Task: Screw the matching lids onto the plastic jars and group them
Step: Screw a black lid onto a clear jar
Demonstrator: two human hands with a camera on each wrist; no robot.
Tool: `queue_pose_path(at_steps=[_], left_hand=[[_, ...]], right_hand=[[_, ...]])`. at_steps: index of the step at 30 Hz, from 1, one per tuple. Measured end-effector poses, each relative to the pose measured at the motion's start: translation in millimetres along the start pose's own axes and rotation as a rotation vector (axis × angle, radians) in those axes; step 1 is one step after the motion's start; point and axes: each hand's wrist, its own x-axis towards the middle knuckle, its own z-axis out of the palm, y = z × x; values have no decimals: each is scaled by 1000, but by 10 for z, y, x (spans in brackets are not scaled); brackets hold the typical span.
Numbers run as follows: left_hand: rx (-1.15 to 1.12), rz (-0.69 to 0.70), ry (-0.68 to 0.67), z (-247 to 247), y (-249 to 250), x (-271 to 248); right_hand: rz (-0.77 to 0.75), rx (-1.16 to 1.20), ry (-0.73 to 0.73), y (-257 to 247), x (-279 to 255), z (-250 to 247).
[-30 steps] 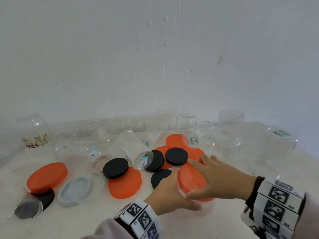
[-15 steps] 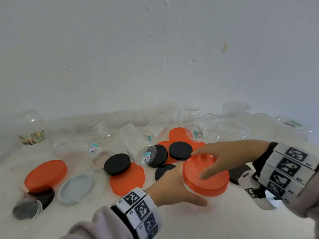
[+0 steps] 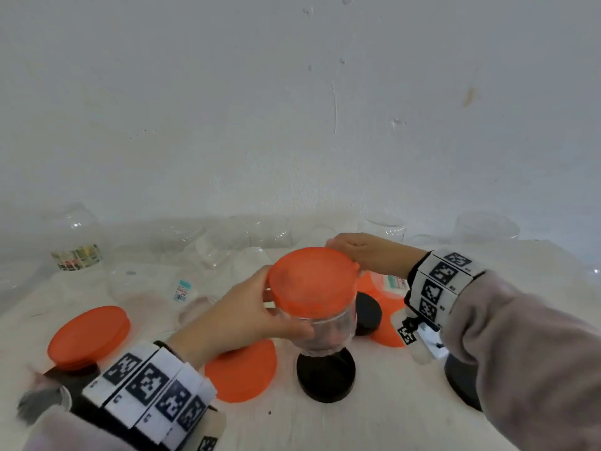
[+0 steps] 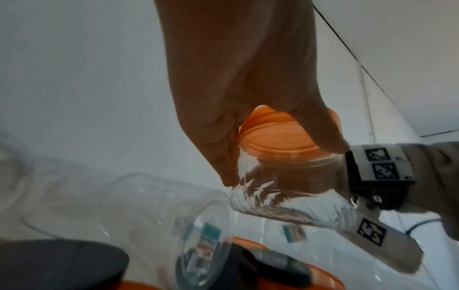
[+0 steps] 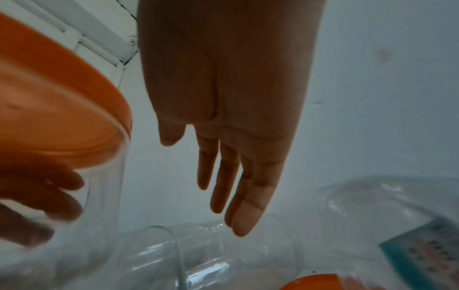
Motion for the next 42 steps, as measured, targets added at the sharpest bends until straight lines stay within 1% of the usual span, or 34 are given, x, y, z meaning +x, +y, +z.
queue_pose_path(at_steps=[3,7,12,16,19,21,24,29,35,39,42], left_hand=[[-61,-5,96,-228,47,62],[-80,-18,215,-491,71,204],[-52,-67,342,-692,6,410],[-68,-87,427,-759,-77,582],[-92,-80,451,-754,-97,692],[-89,-67,451,-738,-94,759],[-61,-63,456,-714,-95,858],[50,-72,455,-682,-70,1044],[156,-89,484,-628,9,1324],[245,-94,469,-586,90,1487],[330,-147,443,-514,170,1619]], right_hand=[[-10,-89,-17,-6,285,63],[-61,-355,-44,6,594,189],[-142,-553,-84,-11,805,308],[-171,-782,-121,-21,931,359],[-194,-952,-70,3,977,403],[-214,-1011,-33,30,993,429],[-232,-1021,-13,46,1002,436],[-238,-1026,-47,57,936,387],[-310,-1126,57,72,740,319],[-347,-1039,152,80,545,144],[-343,-891,211,111,339,-52]])
